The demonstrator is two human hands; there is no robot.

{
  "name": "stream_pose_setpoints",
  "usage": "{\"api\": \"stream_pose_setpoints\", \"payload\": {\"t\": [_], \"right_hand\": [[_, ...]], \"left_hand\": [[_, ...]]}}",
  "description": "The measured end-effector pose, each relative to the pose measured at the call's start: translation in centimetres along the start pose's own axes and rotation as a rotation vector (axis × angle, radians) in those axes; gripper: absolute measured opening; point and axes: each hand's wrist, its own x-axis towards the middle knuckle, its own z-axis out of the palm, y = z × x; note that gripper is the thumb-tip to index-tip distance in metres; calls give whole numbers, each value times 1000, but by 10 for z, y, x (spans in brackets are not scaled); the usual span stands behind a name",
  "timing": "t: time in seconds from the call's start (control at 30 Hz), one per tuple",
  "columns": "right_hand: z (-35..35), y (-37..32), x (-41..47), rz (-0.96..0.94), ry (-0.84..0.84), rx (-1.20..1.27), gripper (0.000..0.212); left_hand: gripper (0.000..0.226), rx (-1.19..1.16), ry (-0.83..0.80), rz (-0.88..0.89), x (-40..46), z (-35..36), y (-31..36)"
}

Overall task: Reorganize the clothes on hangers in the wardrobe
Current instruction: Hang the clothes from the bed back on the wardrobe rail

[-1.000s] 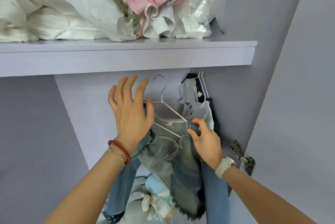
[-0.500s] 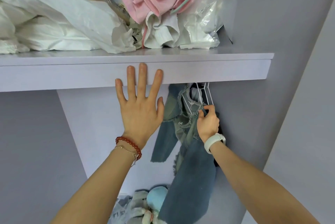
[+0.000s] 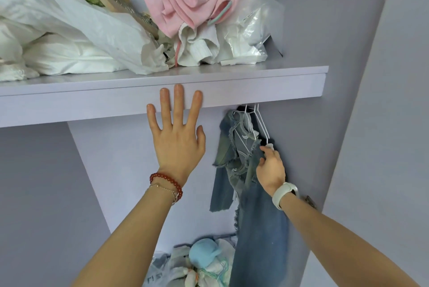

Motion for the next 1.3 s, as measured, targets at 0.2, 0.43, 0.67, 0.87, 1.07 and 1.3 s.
{"api": "stream_pose_setpoints", "payload": {"t": [0.2, 0.43, 0.67, 0.87, 1.07, 1.3], "right_hand": [[-45, 2, -66, -128, -45, -151, 50], [-97, 47, -216, -117, -2, -250, 47], [-163, 126, -438, 289, -47, -397, 47], [-242, 177, -590, 751, 47, -599, 46], [-324, 211, -719, 1168, 247, -667, 46], [-416, 288, -845, 1582, 508, -454, 43]], "left_hand": [[79, -174, -192, -93, -10, -25, 11], [61, -568, -578, -88, -153, -75, 73], [49, -783, -1044, 361, -298, -169, 159], [46, -1070, -1101, 818, -363, -262, 259], [49, -1224, -1100, 1219, -405, -363, 391], [49, -1313, -1229, 1515, -477, -483, 534]]}}
